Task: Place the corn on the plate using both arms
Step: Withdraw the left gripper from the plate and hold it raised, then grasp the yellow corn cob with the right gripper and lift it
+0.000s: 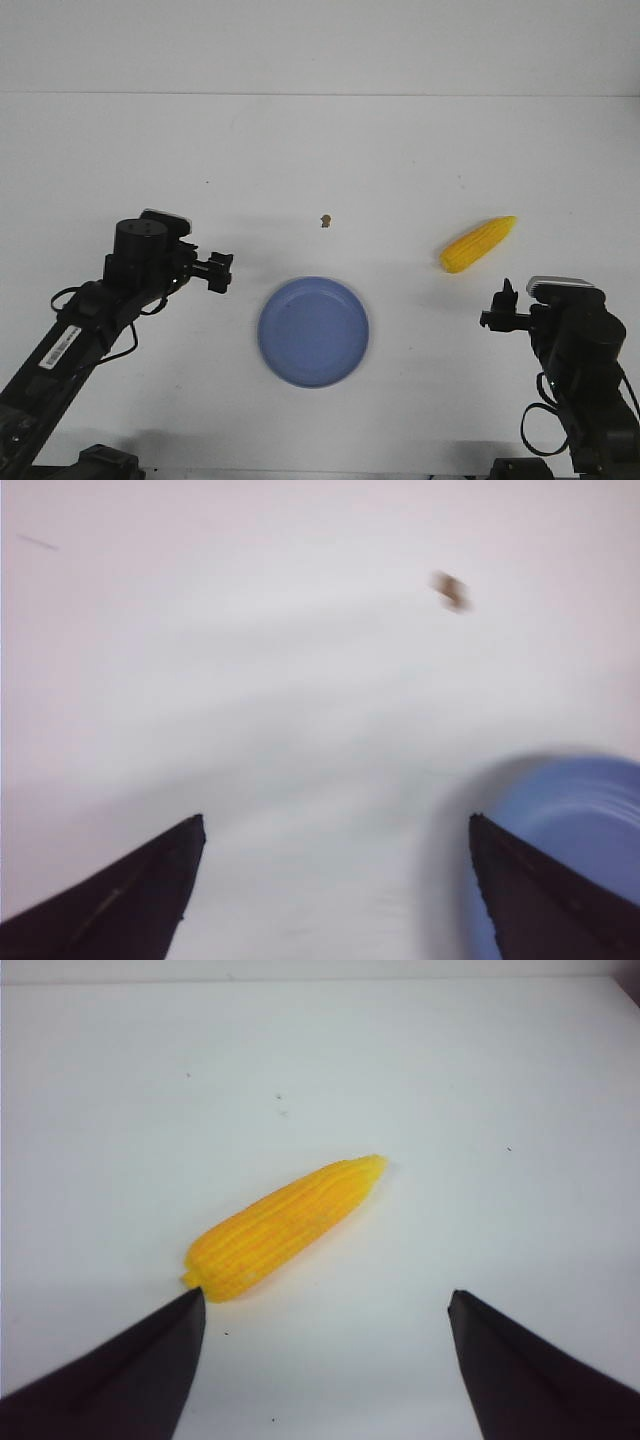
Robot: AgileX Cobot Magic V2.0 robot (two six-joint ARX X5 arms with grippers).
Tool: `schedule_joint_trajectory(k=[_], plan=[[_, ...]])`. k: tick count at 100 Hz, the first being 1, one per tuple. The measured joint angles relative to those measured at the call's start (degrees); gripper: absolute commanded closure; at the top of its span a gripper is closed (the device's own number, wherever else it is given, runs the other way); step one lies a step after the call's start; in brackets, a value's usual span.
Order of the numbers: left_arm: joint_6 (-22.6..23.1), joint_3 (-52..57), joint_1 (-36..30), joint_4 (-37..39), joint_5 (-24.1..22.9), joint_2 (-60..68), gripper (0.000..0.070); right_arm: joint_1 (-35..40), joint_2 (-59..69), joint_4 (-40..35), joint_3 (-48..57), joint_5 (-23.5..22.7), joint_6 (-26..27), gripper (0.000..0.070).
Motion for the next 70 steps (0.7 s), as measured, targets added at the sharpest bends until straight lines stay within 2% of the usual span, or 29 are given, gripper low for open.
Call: schedule_joint_trajectory(k=[17, 44, 70], plan=[[2.6, 0.0, 3.0, -2.7, -6.5, -6.1, 0.0150, 0.0, 0.0, 0.0, 0.0, 0.0, 0.2, 0.0185], [3.1, 0.0, 4.9, -3.5, -6.8, -8.5, 0.0151, 0.0, 4.1, 2.3, 0.0, 0.2, 8.1, 0.0185], [3.1, 0.0, 4.9, -3.5, -6.8, -8.5, 0.0151, -1.4, 20.5, 13.6, 0.0, -0.5, 15.6, 0.0185]])
